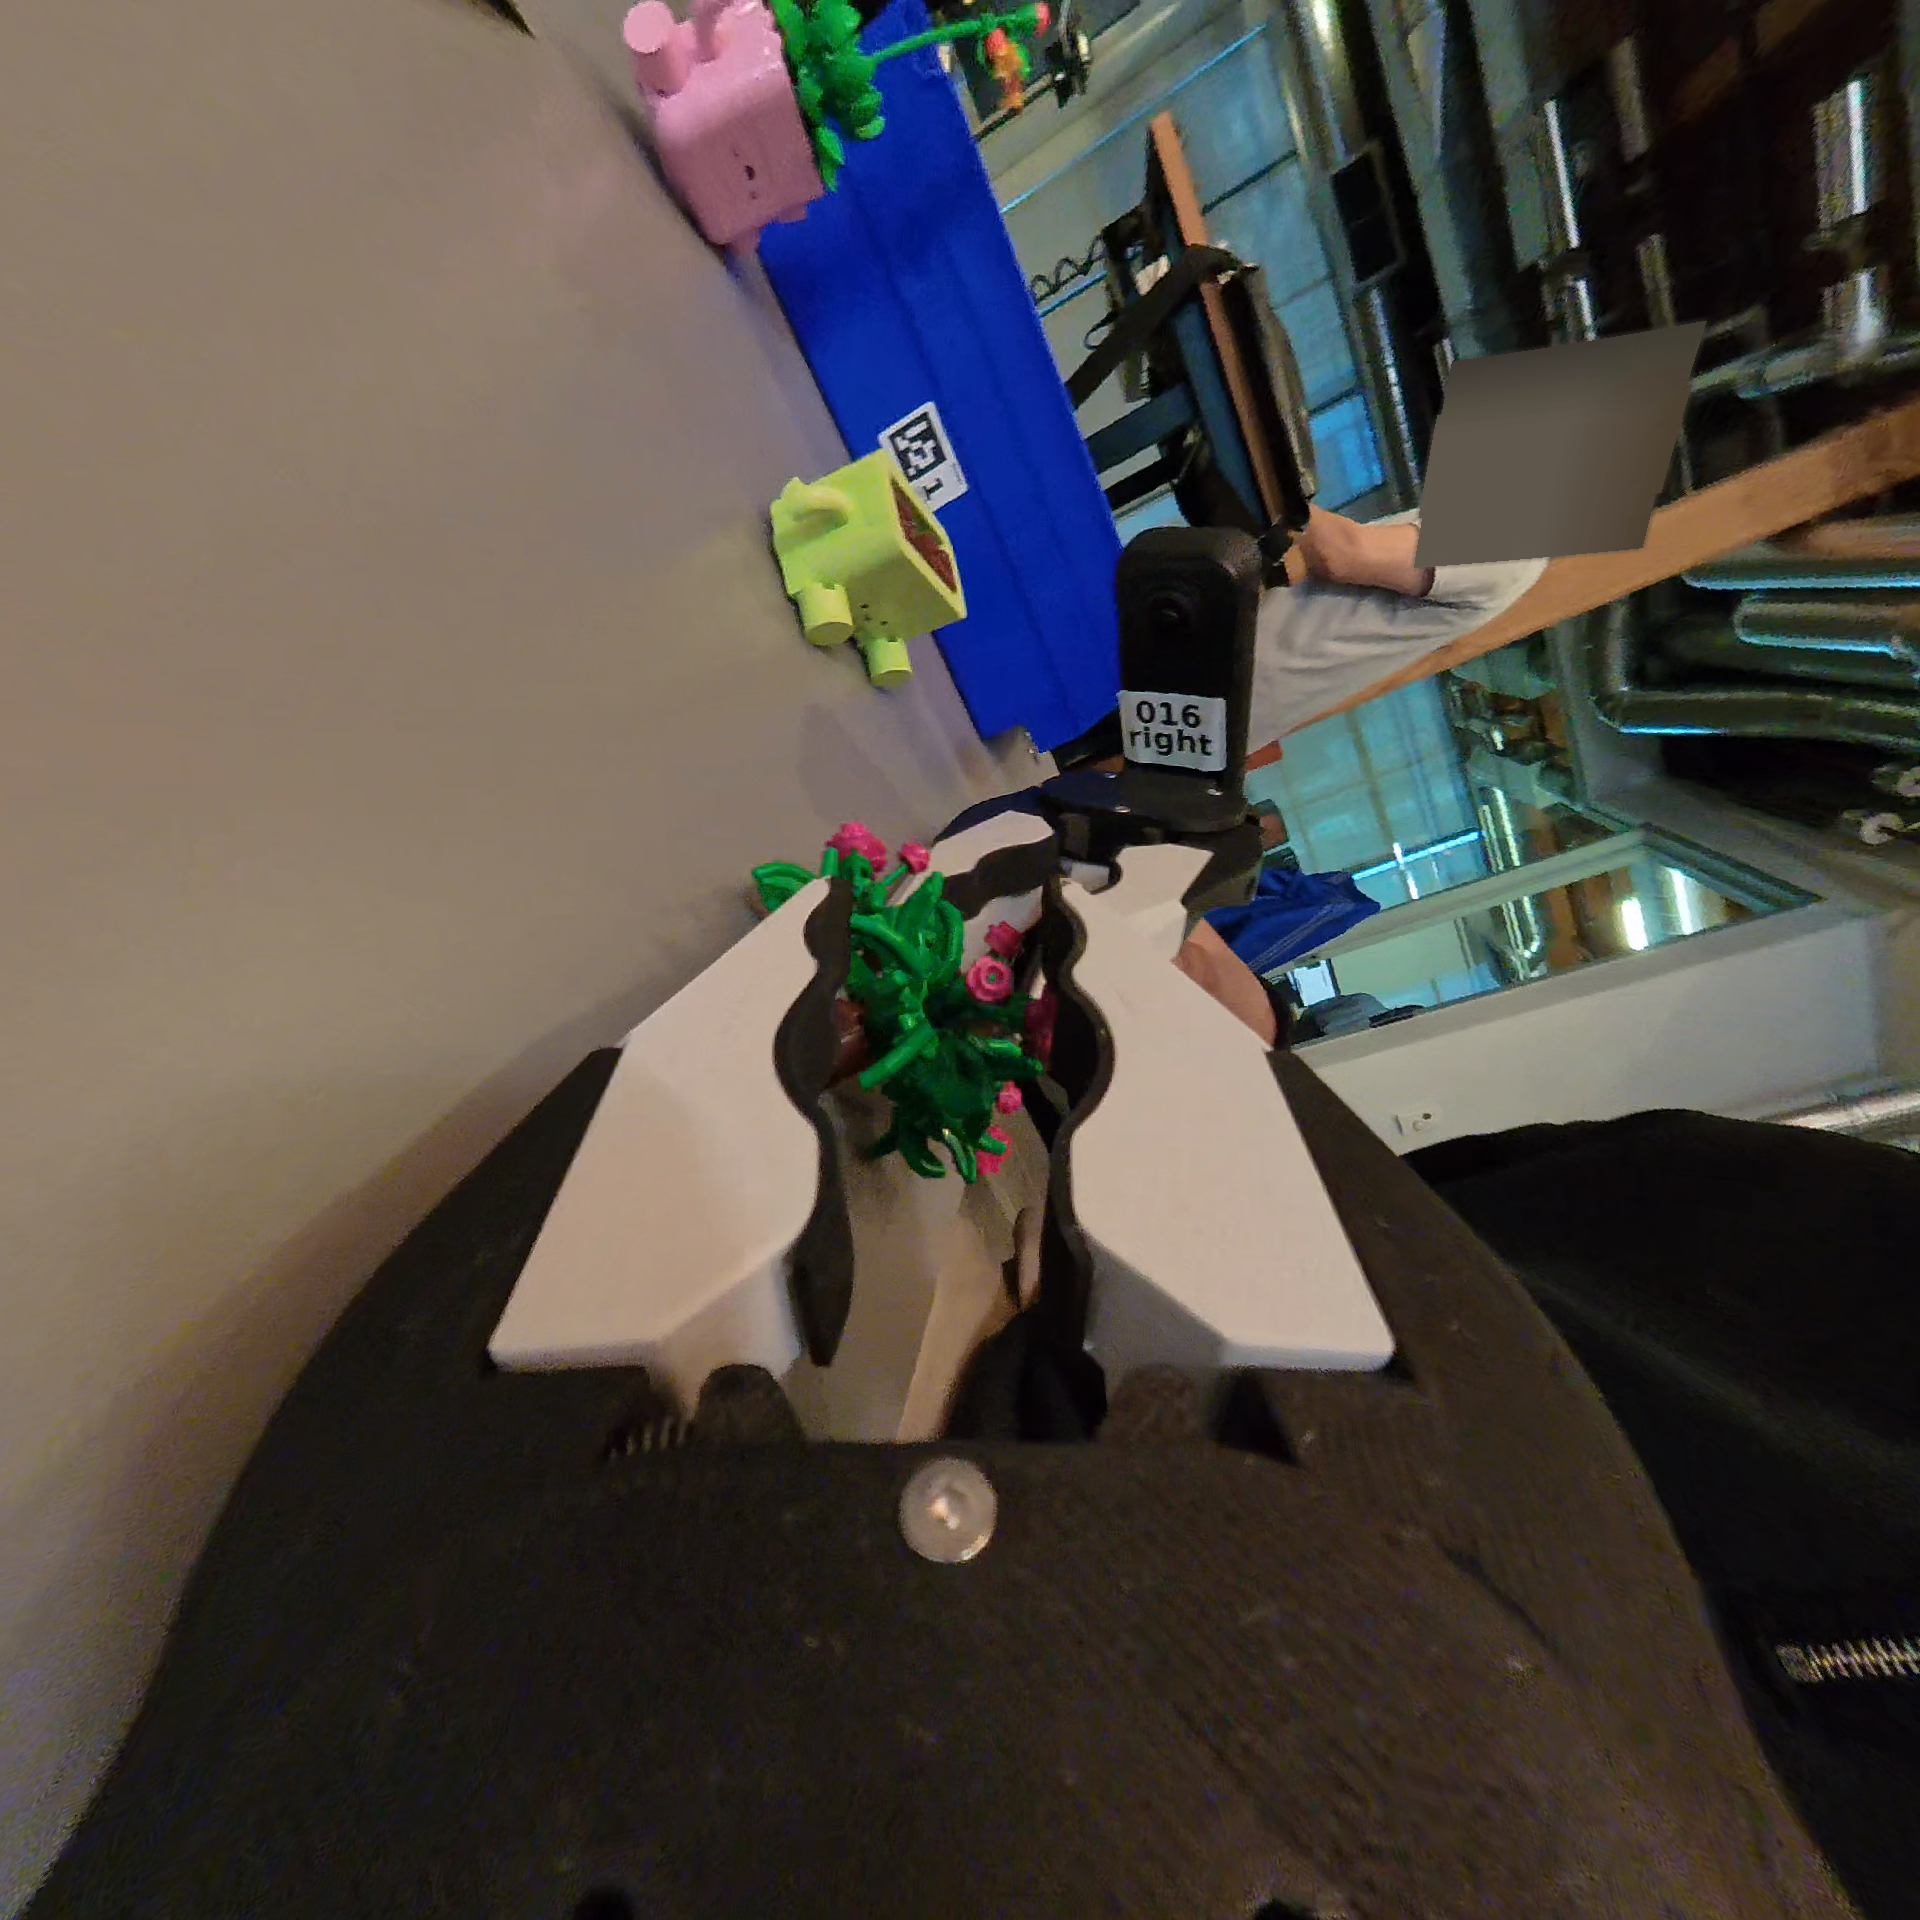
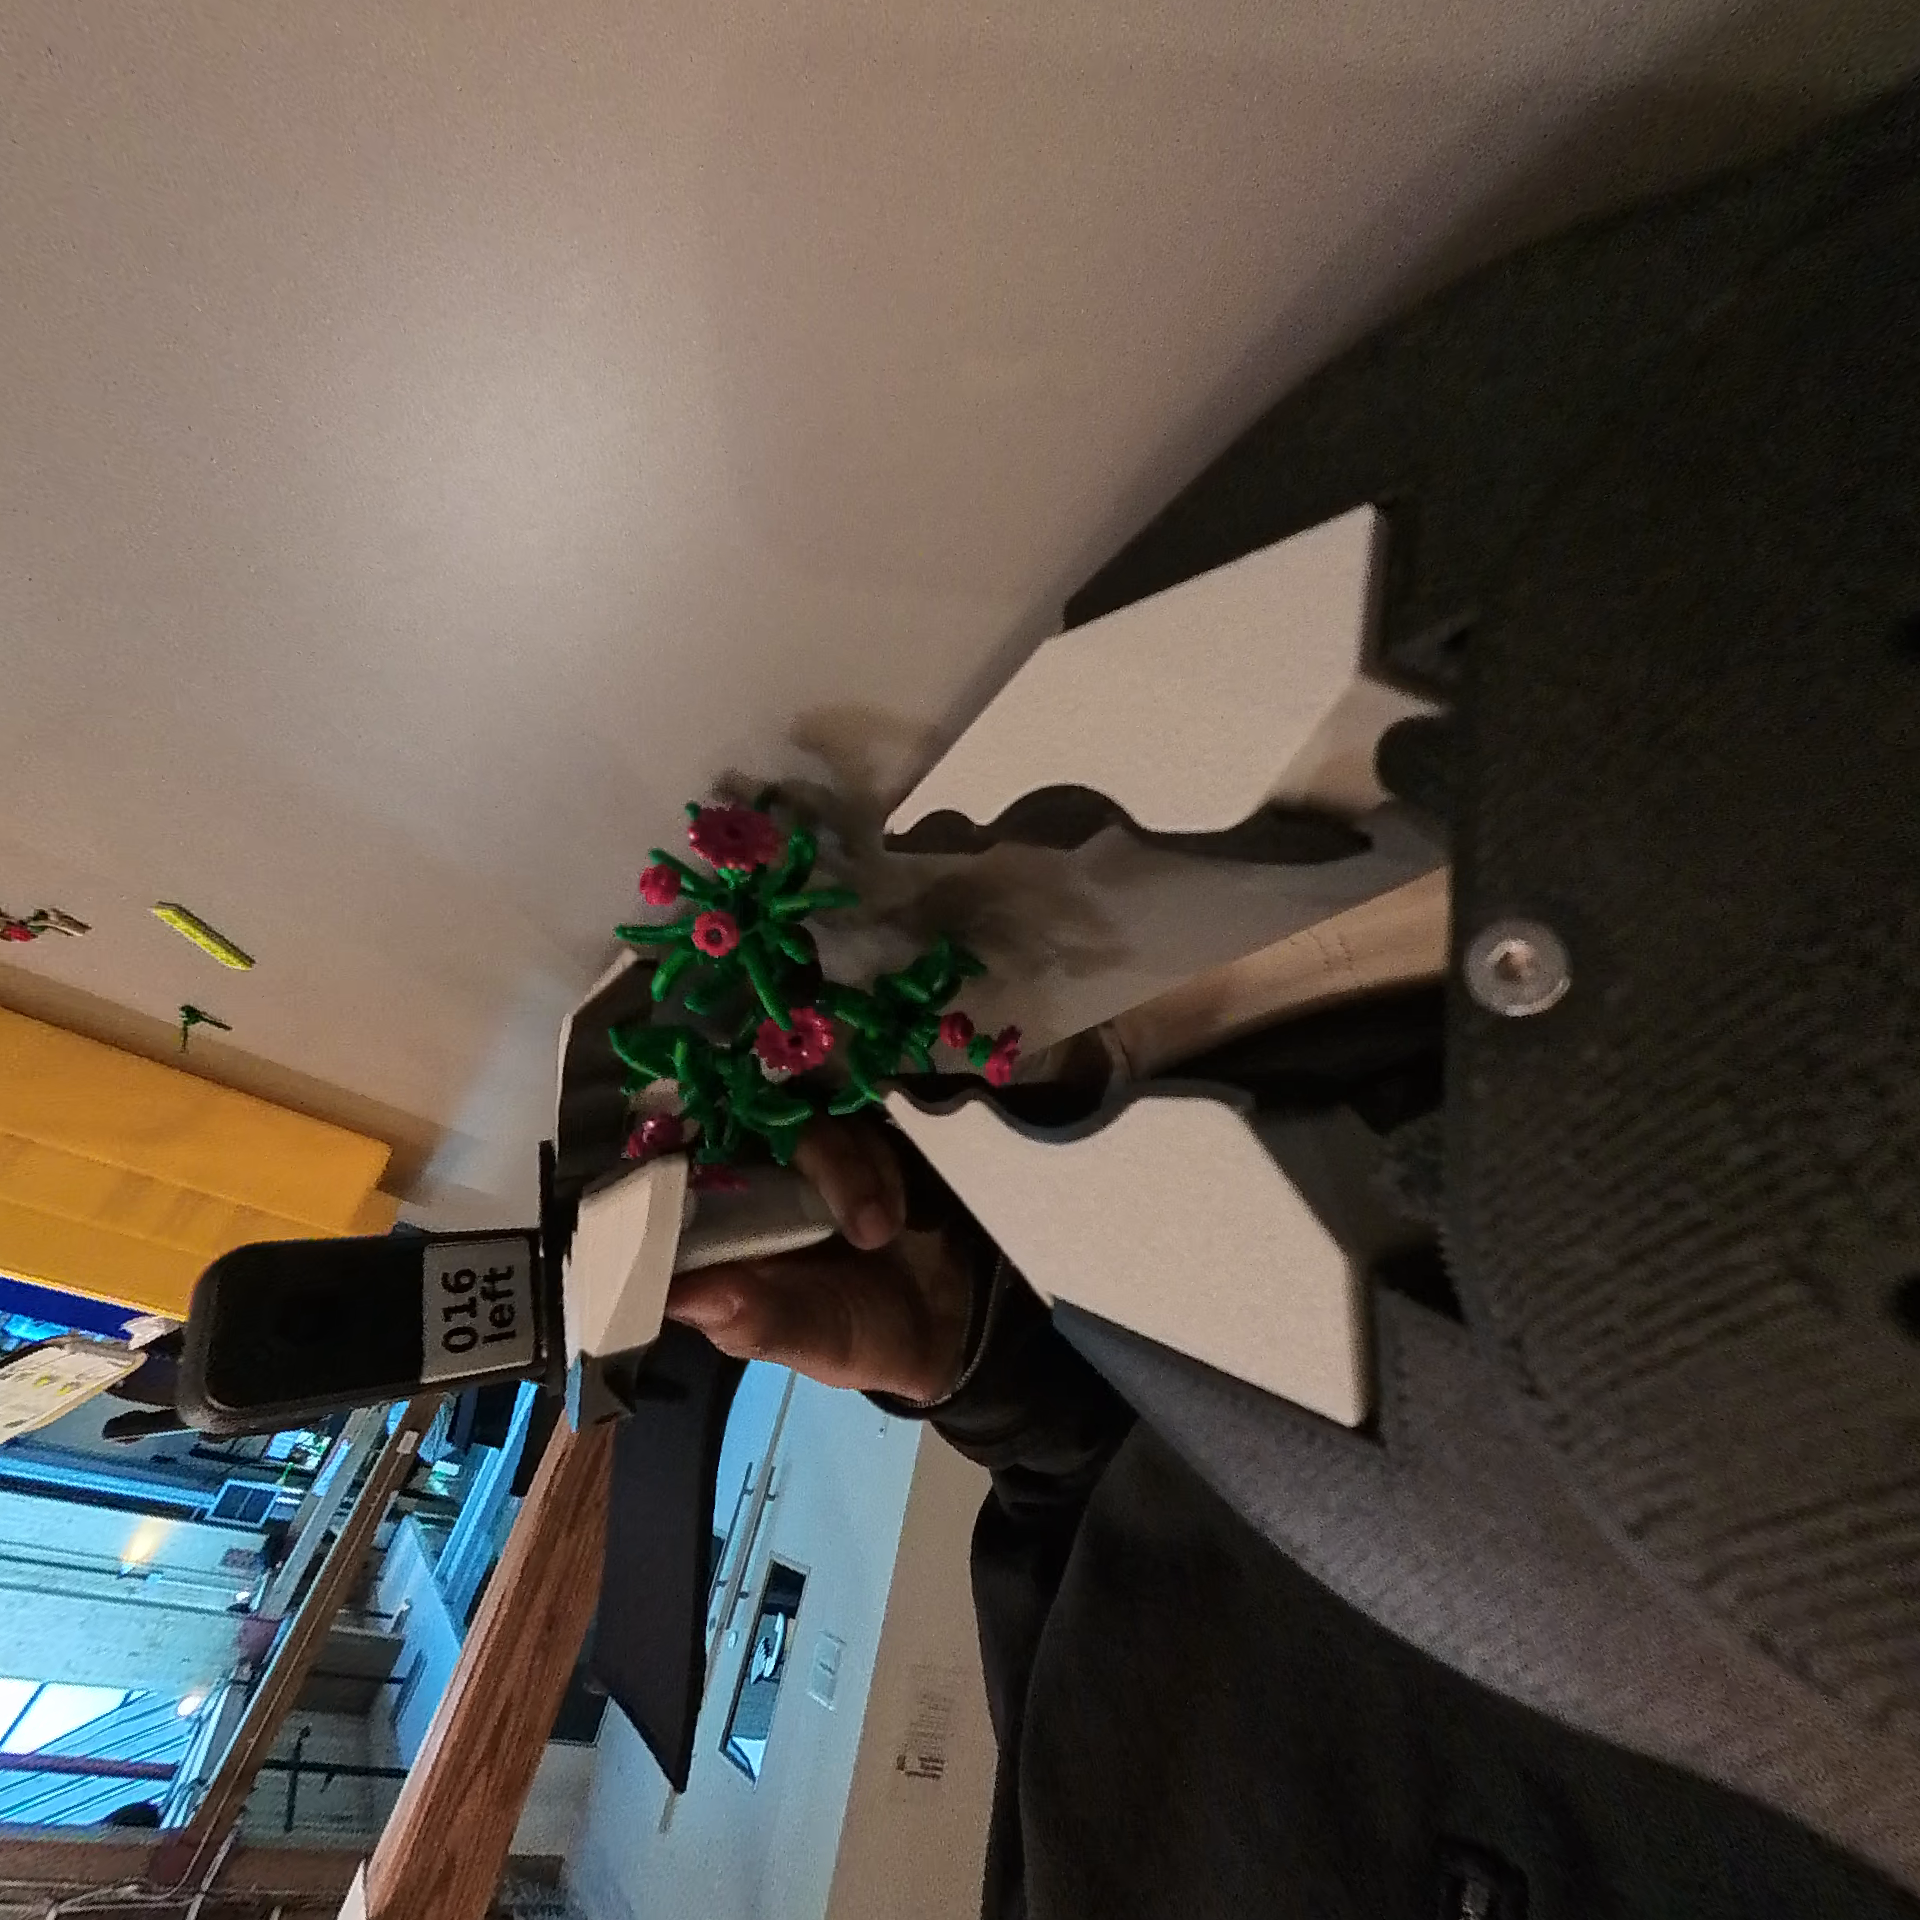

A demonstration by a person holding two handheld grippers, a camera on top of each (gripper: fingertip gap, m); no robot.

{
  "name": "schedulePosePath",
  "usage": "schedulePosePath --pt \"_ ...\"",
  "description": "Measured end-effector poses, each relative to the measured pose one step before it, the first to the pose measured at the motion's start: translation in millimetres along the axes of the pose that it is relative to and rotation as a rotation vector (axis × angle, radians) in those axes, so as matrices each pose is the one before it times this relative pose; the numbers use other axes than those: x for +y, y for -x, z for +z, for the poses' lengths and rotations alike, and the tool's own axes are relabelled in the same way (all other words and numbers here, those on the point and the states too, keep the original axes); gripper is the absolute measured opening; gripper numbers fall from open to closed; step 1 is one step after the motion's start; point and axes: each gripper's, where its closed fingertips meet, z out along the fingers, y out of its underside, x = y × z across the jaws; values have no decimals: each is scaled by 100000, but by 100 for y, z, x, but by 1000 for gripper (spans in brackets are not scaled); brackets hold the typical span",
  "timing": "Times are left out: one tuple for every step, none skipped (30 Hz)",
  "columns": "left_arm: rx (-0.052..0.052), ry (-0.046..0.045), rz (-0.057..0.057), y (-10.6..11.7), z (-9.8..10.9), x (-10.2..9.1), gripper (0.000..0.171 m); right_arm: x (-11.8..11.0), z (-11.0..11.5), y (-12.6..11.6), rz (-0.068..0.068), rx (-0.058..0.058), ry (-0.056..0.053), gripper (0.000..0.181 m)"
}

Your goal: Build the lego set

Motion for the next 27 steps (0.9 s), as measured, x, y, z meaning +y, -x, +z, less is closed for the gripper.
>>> schedulePosePath --pt "-1050 166 -237 200 41 -102 34 19 69 47 -89 -412 656 42" --pt "-573 84 -136 132 -4 -88 36 22 59 99 170 -922 362 42" --pt "-456 -266 -117 120 -56 -123 37 -25 -3 122 234 -1102 -73 43" --pt "-750 -604 28 141 -109 -158 38 -124 -50 168 144 -1393 -811 43" --pt "-939 -683 320 148 -160 -163 38 -246 -117 276 -9 -2013 -1768 42" --pt "-1238 -653 634 175 -200 -164 38 -324 -157 252 25 -1844 -2184 42" --pt "-1388 -674 899 174 -234 -161 38 -311 -161 63 -71 -537 -1969 42" --pt "-1250 -702 973 156 -248 -169 38 -228 -141 -35 -636 220 -1378 42" --pt "-1056 -740 926 139 -244 -173 39 -222 -126 39 -1147 -157 -1176 41" --pt "-1126 -549 725 166 -233 -144 39 -297 -138 174 -1421 -790 -1605 39" --pt "-327 -656 708 45 -215 -144 39 -342 -151 229 -1527 -1035 -1879 38" --pt "-50 -949 609 20 -202 -157 39 -362 -156 267 -1718 -1210 -1855 37" --pt "-344 -858 465 71 -185 -147 39 -400 -179 315 -2322 -1343 -2112 35" --pt "-515 -238 457 81 -129 -69 39 -426 -173 280 -2736 -795 -2278 34" --pt "-298 322 661 21 -83 18 39 -349 -144 211 -2939 -57 -1715 34" --pt "-482 249 975 26 -52 10 39 -193 -81 178 -3173 324 -764 32" --pt "-628 -145 1141 20 -55 -34 40 -116 -35 98 -3382 1026 -264 30" --pt "-447 -476 1222 -12 -77 -84 40 -87 -2 -21 -3397 1847 -180 29" --pt "-521 -618 1045 15 -74 -112 40 -54 25 -47 -3073 1790 -108 28" --pt "-164 -545 799 -5 -84 -114 40 -48 41 3 -2503 1176 -152 26" --pt "70 -472 618 -21 -92 -92 40 -61 43 21 -1839 769 -361 26" --pt "4 -486 436 1 -102 -92 40 -58 50 22 -1255 459 -474 25" --pt "18 -509 464 11 -130 -103 40 -31 37 5 -831 282 -331 25" --pt "229 -396 675 -17 -157 -114 40 -4 24 -47 -700 466 -110 25" --pt "-367 -195 930 76 -212 -116 40 6 5 -130 -751 973 1 24" --pt "-1362 -221 1242 213 -291 -151 40 6 -25 -225 -911 1699 60 25" --pt "-1401 -411 1751 217 -330 -210 40 -36 -55 -292 -1196 2534 79 26"
